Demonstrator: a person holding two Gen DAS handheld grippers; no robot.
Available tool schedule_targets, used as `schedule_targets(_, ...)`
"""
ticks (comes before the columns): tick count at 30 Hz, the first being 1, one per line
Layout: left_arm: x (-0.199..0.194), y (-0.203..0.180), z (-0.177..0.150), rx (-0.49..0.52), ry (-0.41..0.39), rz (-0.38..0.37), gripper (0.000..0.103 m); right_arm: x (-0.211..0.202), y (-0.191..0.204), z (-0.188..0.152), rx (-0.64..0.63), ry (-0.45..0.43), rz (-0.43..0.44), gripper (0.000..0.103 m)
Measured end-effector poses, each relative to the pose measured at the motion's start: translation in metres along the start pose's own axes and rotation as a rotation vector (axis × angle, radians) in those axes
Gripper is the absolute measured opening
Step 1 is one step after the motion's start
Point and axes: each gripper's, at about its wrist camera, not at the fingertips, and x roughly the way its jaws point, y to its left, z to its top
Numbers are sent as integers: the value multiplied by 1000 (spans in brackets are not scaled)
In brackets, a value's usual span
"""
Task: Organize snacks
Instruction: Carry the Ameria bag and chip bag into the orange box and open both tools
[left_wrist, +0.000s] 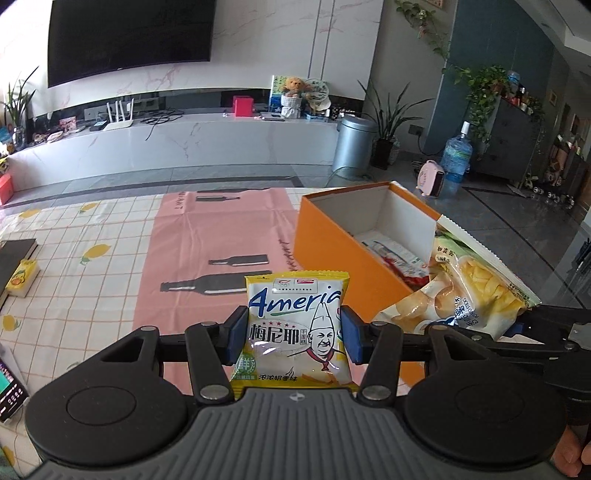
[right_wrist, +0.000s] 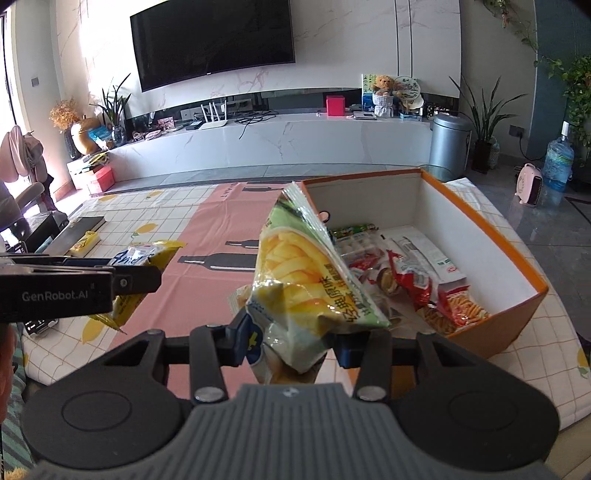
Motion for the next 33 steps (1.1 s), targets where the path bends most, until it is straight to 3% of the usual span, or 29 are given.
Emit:
schedule_targets(10,29,-68,41,146,-40,-119,59,-20,-66,23,3,-29,-95,42)
schedule_targets(19,65,-112,66,246,-21,-186,59,-4,-114,48,-28,5,-147,42)
schedule_targets(27,108,-136,75,345,54,-199,59,38,-142,68,-77,105,-131,42)
schedule_targets(33,142,-149,68,438,146,-221,59,80,-160,70,-104,245,-83,42)
